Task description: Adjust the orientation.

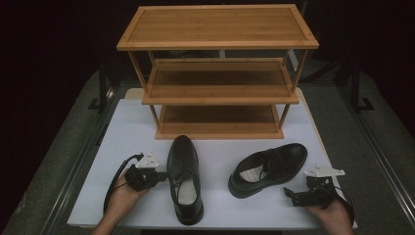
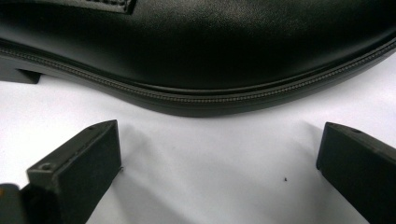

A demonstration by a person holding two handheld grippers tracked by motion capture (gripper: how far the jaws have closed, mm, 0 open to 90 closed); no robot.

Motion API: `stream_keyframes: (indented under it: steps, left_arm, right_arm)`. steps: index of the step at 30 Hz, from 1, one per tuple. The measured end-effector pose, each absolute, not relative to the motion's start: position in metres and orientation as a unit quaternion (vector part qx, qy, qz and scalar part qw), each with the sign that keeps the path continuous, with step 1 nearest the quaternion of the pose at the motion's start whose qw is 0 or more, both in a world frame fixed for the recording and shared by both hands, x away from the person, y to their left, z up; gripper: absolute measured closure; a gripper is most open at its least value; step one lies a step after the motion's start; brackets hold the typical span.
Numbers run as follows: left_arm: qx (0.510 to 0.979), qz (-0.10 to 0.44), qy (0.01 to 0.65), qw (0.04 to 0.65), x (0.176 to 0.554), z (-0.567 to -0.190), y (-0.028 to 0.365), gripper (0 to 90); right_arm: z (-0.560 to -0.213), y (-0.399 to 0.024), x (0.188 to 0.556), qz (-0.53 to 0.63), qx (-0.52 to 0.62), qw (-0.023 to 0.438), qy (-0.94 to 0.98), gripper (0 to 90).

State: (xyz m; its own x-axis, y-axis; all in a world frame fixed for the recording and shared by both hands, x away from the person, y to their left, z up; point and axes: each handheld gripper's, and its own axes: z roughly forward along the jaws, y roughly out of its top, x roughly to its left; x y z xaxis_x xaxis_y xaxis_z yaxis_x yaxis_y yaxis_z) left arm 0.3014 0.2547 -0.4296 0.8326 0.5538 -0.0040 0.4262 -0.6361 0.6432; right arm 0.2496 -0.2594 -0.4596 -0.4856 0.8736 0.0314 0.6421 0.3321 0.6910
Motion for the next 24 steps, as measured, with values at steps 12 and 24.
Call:
stream_keyframes:
  steps: [12, 24]
  left_arm:
    - [0.904, 0.092, 0.256, 0.331, 0.314, -0.43, 0.23, 90.0]
    - [0.899, 0.082, 0.256, 0.345, 0.314, -0.428, 0.233, 90.0]
  right_arm:
    - [-0.46, -0.26, 0.25, 0.329, 0.475, 0.177, 0.797, 0.0]
    - [-0.46, -0.26, 0.25, 0.329, 0.475, 0.177, 0.797, 0.0]
